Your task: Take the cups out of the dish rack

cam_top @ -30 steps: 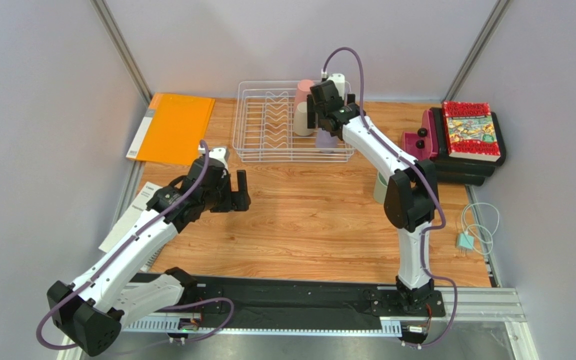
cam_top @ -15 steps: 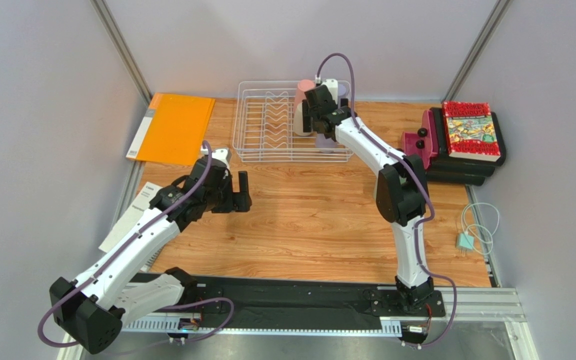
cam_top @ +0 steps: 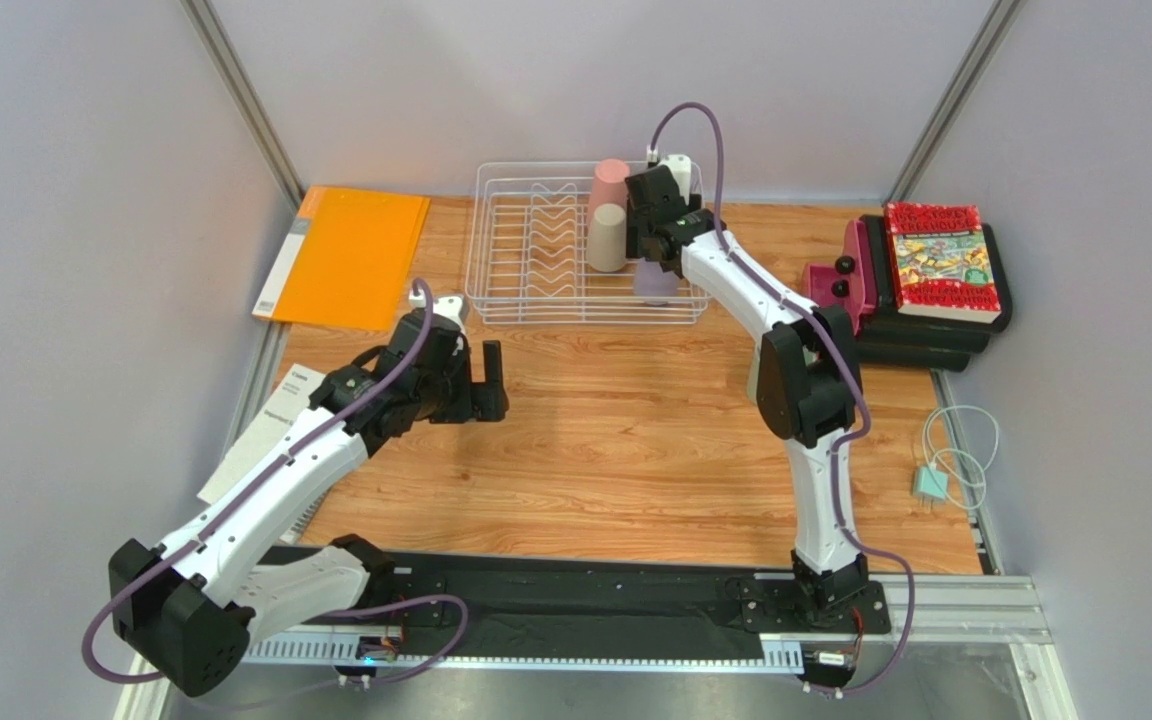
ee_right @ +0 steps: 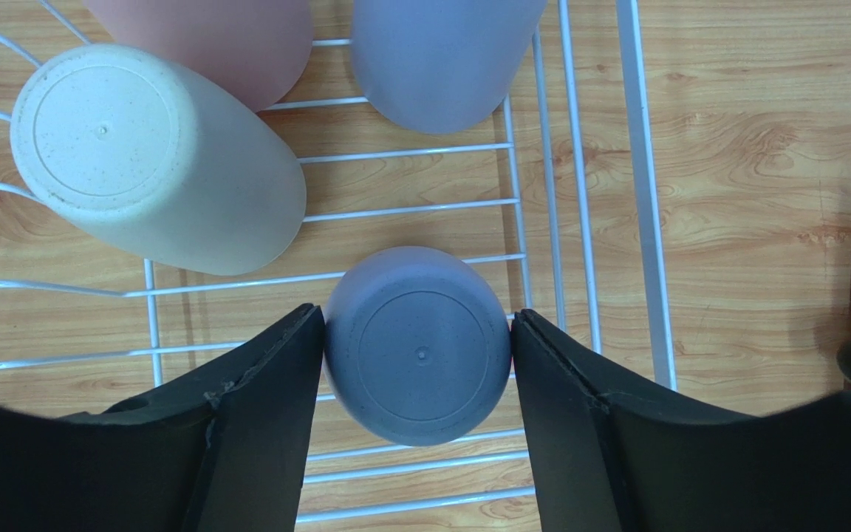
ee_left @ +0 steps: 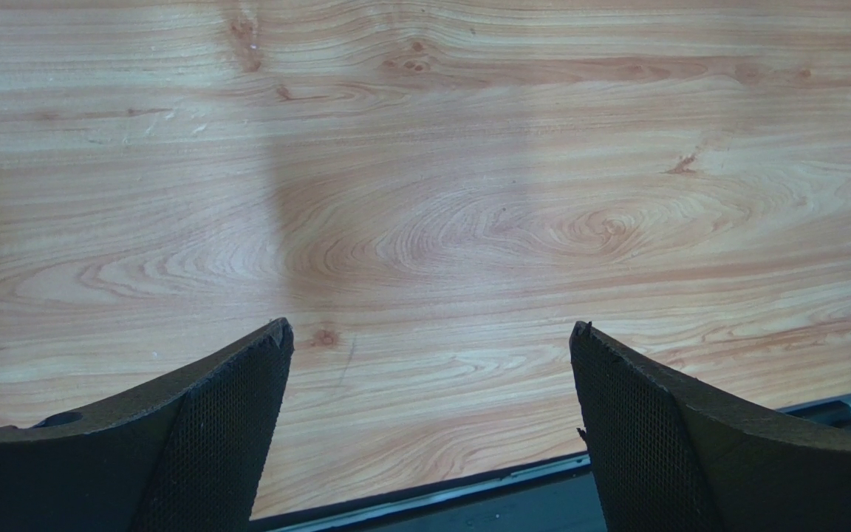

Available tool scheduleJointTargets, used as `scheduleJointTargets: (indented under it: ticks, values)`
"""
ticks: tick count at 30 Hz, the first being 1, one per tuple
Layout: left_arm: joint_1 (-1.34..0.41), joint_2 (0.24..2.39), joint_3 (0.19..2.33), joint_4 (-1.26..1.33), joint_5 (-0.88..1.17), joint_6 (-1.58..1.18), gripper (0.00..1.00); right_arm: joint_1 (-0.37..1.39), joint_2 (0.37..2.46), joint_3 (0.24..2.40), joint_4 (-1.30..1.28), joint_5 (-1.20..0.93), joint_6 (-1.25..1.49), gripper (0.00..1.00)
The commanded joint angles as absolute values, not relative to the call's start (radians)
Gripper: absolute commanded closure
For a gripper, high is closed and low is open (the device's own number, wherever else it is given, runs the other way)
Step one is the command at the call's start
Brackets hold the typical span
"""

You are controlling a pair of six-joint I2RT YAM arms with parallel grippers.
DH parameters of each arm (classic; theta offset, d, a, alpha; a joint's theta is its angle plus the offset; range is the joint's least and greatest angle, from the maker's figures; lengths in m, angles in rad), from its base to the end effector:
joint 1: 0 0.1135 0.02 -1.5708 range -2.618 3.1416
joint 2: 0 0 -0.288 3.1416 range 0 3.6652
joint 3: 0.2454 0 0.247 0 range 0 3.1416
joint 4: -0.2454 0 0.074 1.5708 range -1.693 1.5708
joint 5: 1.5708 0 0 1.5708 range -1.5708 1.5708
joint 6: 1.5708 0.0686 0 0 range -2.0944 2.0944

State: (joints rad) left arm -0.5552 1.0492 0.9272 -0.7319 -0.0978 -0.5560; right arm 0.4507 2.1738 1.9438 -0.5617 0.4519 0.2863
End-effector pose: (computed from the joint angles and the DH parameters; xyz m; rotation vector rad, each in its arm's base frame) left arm 0.1863 -0.1077 0.2864 -0.0460 2.4561 -0.3832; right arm 0.4862 0.2020 0.2579 0.0270 2.2697 -0.1504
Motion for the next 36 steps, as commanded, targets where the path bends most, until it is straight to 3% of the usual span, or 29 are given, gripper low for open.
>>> scheduleJointTargets:
  ticks: [1, 7, 10, 11, 13, 36]
  values:
    - [-0.558, 1.058, 0.922, -0.696, -0.081, -0.571, 0.0, 0.445, 2.171, 1.93, -0.514, 0.43, 0.299, 0.37]
    - [-0.558, 1.055, 0.922, -0.695, -0.078, -0.574, 0.0, 0.445, 2.166, 1.902, -0.506, 0.411, 0.313, 0.46]
    - [-0.558, 1.058, 0.919, -0.693, -0.077, -0.574, 0.0, 0.445, 2.163, 1.884, -0.502, 0.403, 0.322, 0.68]
    - [-0.558, 1.057, 0.919, -0.693, -0.075, -0.574, 0.0, 0.445, 2.158, 1.879, -0.5, 0.403, 0.325, 0.85]
    - [-0.558, 1.06, 0.917, -0.693, -0.074, -0.574, 0.01, 0.445, 2.151, 1.873, -0.5, 0.41, 0.327, 1.0]
    - [-0.557, 1.02, 0.914, -0.666, -0.074, -0.587, 0.01, 0.48, 1.881, 1.927, -0.537, 0.437, 0.29, 1.0]
